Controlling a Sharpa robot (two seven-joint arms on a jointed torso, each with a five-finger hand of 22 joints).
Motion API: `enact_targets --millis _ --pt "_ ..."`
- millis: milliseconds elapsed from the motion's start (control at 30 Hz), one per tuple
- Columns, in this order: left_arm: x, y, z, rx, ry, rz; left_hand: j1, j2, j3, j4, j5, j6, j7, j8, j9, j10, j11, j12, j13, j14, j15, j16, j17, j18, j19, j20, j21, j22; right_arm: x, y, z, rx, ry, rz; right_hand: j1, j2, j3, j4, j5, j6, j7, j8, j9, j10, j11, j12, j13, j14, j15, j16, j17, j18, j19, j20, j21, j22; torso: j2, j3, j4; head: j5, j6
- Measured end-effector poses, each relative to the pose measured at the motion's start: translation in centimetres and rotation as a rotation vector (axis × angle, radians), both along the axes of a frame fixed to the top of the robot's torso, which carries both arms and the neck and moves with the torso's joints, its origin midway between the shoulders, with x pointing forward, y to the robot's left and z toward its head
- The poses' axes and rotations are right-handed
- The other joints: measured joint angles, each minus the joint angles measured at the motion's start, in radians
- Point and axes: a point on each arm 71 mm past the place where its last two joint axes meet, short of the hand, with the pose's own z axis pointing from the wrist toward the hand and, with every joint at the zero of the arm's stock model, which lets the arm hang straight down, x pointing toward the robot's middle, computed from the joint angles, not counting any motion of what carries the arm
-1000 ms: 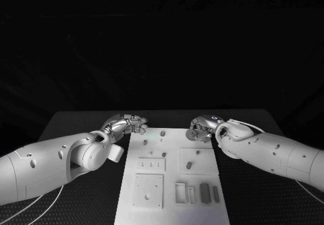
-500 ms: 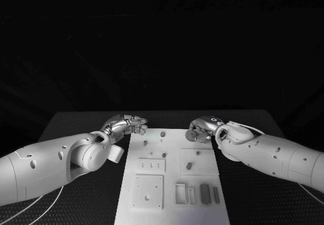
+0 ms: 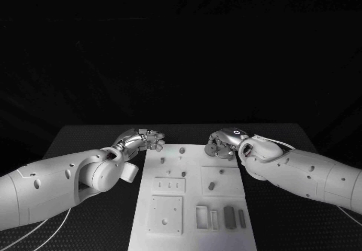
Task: Assemble the parts on the task board
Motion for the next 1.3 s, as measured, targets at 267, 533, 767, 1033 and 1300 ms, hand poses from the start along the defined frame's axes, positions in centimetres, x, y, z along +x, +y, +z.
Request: enact_targets --millis 267,533,767,1033,1300 --pt "0.0 0.0 0.0 0.0 -0.001 0.001 0.0 0.0 0.0 0.0 0.0 0.0 0.0 0.0 0.0 0.0 0.0 0.0 0.0 0.0 0.0 0.0 0.001 0.0 0.0 0.0 0.0 0.0 -1.0 2.7 1.1 -0.008 -0.075 0.061 0.0 0.0 0.013 -0.001 0.0 0.003 -0.003 0.0 0.0 0.004 -0.004 0.0 -0.004 0.006 -0.005 -0.005 0.0 0.0 0.009 -0.009 0.0 0.0 0.0 -0.0001 -0.0003 0.0 0.004" --pt "0.0 0.1 0.0 0.0 -0.001 0.001 0.0 0.0 0.003 -0.003 0.0 0.0 0.0 0.0 0.001 0.0 0.0 0.0 0.001 0.0 0.0 0.0 0.001 0.0 0.0 0.0 0.0 0.0 -1.9 5.9 1.6 -0.016 -0.128 0.129 -0.004 -0.004 0.016 0.002 0.0 0.007 -0.007 0.0 0.0 0.004 -0.004 0.0 -0.007 0.011 -0.007 -0.005 0.0 0.0 0.011 -0.011 0.0 0.001 0.001 0.0001 -0.0001 0.003 0.005" --pt "0.0 0.0 0.1 -0.001 -0.001 0.0 0.0 0.0 0.003 -0.003 0.0 0.0 0.0 0.0 0.001 0.0 0.0 0.0 0.001 0.0 0.0 0.0 0.001 0.0 0.0 0.0 0.0 0.0 -2.4 8.6 1.3 -0.026 -0.153 0.173 -0.004 -0.004 0.018 -0.001 0.0 0.007 -0.007 -0.001 0.0 0.004 -0.004 0.0 -0.009 0.013 -0.006 -0.009 0.0 0.0 0.011 -0.011 0.0 0.001 0.001 0.0008 -0.0003 0.007 0.002" --pt "0.0 -0.1 0.1 -0.002 -0.002 -0.002 0.0 0.0 0.003 -0.003 0.0 0.0 0.0 0.0 0.001 0.0 0.0 0.0 0.001 0.0 0.0 0.0 0.002 0.0 0.0 0.0 0.0 0.0 -2.9 10.6 0.0 -0.036 -0.147 0.199 -0.004 -0.005 0.021 0.002 0.0 0.009 -0.009 -0.002 0.0 0.004 -0.003 0.0 -0.012 0.016 -0.006 -0.009 0.0 0.0 0.015 -0.015 -0.001 0.001 0.002 0.0013 0.0008 0.007 0.0" --pt "0.0 -0.1 0.1 -0.002 -0.002 -0.002 0.0 0.0 0.003 -0.003 0.0 0.0 0.0 0.0 0.001 0.0 0.0 0.0 0.001 0.0 0.0 0.0 0.001 0.0 0.0 0.0 0.0 0.0 -2.8 11.5 -0.9 -0.05 -0.142 0.202 -0.008 -0.009 0.024 0.005 -0.001 0.01 -0.01 -0.001 0.0 0.004 -0.003 0.0 -0.013 0.018 -0.007 -0.009 0.0 0.0 0.016 -0.013 -0.001 0.001 0.002 0.0027 0.0007 0.009 -0.002"
